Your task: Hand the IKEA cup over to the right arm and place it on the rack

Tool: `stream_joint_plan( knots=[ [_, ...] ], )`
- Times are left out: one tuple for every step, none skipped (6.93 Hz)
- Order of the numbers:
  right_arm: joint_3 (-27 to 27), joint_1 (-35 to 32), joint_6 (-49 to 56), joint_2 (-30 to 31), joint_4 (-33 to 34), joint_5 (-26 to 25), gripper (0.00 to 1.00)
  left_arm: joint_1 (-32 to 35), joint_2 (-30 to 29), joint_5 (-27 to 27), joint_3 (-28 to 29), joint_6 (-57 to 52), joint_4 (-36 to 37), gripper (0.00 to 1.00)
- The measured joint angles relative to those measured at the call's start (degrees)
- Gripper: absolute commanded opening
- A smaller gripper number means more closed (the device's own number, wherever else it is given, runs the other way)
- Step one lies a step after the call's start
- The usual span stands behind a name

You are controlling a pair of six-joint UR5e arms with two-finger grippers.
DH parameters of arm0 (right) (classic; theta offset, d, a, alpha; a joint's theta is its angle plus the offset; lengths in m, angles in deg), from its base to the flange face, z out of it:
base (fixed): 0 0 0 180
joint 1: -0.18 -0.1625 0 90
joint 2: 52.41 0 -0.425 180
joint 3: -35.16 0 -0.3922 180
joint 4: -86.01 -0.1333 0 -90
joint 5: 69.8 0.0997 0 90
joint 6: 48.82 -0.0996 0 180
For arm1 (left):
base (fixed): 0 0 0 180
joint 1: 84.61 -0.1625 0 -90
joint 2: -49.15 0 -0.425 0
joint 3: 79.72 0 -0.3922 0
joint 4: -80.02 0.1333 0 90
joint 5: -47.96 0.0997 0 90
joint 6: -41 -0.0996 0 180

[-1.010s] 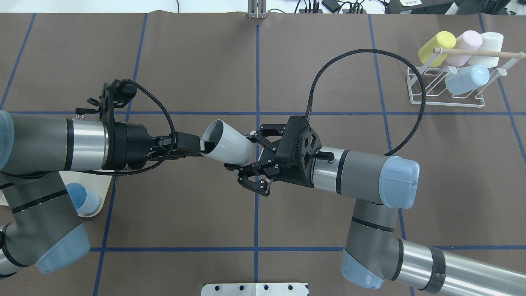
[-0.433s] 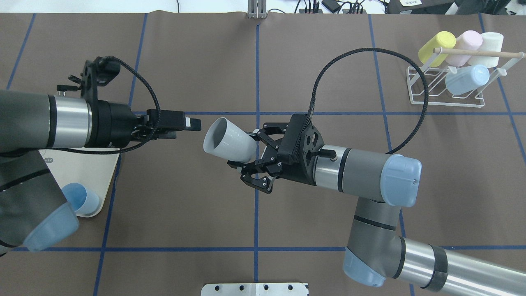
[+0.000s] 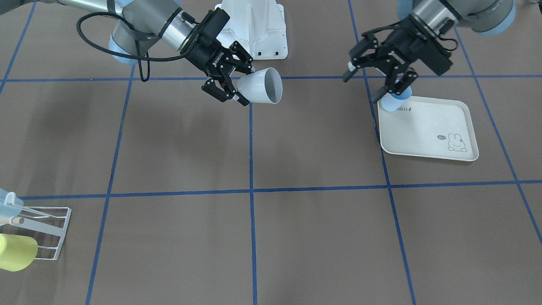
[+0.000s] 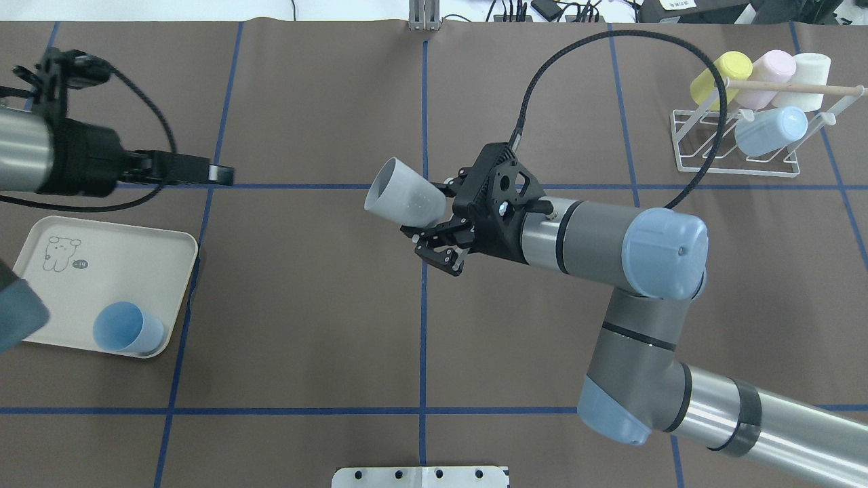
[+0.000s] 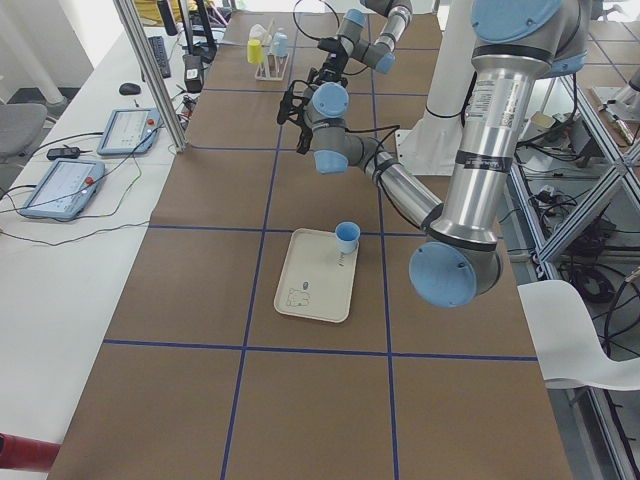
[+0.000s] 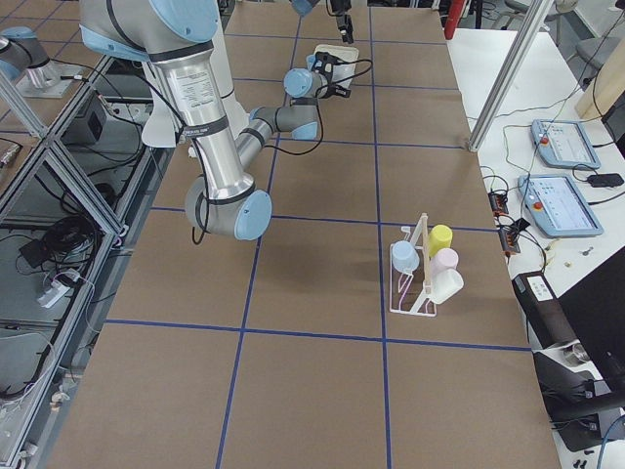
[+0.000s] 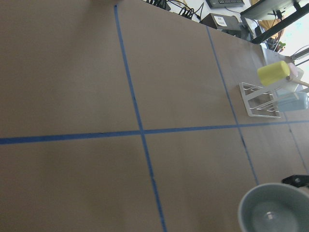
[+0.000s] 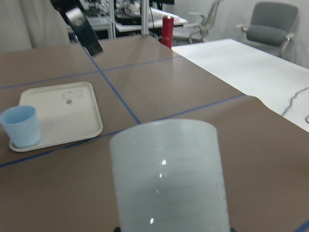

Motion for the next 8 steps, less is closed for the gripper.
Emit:
stream_joint_plan(
  knots=[
    [2.9, -3.0, 2.9, 0.0, 9.8, 0.5, 0.00, 5.4, 5.4, -2.6, 0.0, -11.1, 0.3, 1.00],
    [6.1, -6.5, 10.1, 0.1, 20.5, 1.1, 0.00, 11.0, 10.1, -4.9, 0.3, -22.0, 0.5, 1.00],
    [9.5, -10.5, 19.1, 0.0, 31.9, 1.3, 0.00, 15.8, 13.2, -7.0, 1.2, -31.0, 0.8, 1.00],
    [12.3, -14.9, 28.6, 0.0, 42.6, 1.1, 0.00, 18.6, 14.6, -8.6, 2.1, -36.0, 1.2, 1.00],
    [14.1, -19.2, 39.5, 0.1, 52.2, 0.8, 0.00, 19.8, 15.1, -9.4, 2.6, -38.0, 1.3, 1.00],
    [15.0, -22.2, 49.1, 0.4, 60.2, -0.9, 0.00, 20.1, 15.3, -9.7, 2.8, -38.5, 1.4, 1.00],
    [15.5, -23.7, 56.8, 0.9, 67.3, -5.9, 0.00, 20.2, 15.3, -9.8, 2.9, -38.5, 1.4, 1.00],
    [15.8, -24.1, 63.5, 2.0, 72.6, -13.1, 0.00, 20.2, 15.4, -9.9, 3.0, -38.4, 1.3, 1.00]
  ],
)
